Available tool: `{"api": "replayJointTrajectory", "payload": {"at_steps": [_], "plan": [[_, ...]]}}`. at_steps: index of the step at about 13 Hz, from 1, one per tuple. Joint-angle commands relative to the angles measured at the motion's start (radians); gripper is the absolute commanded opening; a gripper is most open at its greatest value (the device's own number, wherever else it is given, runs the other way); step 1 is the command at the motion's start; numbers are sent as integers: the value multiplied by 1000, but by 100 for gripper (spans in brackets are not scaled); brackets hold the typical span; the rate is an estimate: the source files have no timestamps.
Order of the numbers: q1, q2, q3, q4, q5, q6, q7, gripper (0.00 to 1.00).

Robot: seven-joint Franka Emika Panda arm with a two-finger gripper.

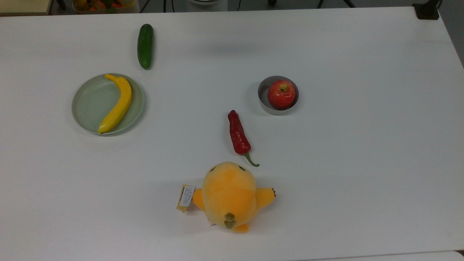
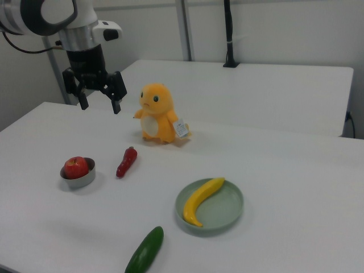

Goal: Put the cucumber on the left side of the bowl

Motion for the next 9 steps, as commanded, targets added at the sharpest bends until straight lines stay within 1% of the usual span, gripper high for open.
{"api": "replayJointTrajectory", "payload": {"at_steps": [1,9], "plan": [[2,-1,-7,7,8,-16,-19,100],[10,0,-5,4,8,-30,-22,100]]}}
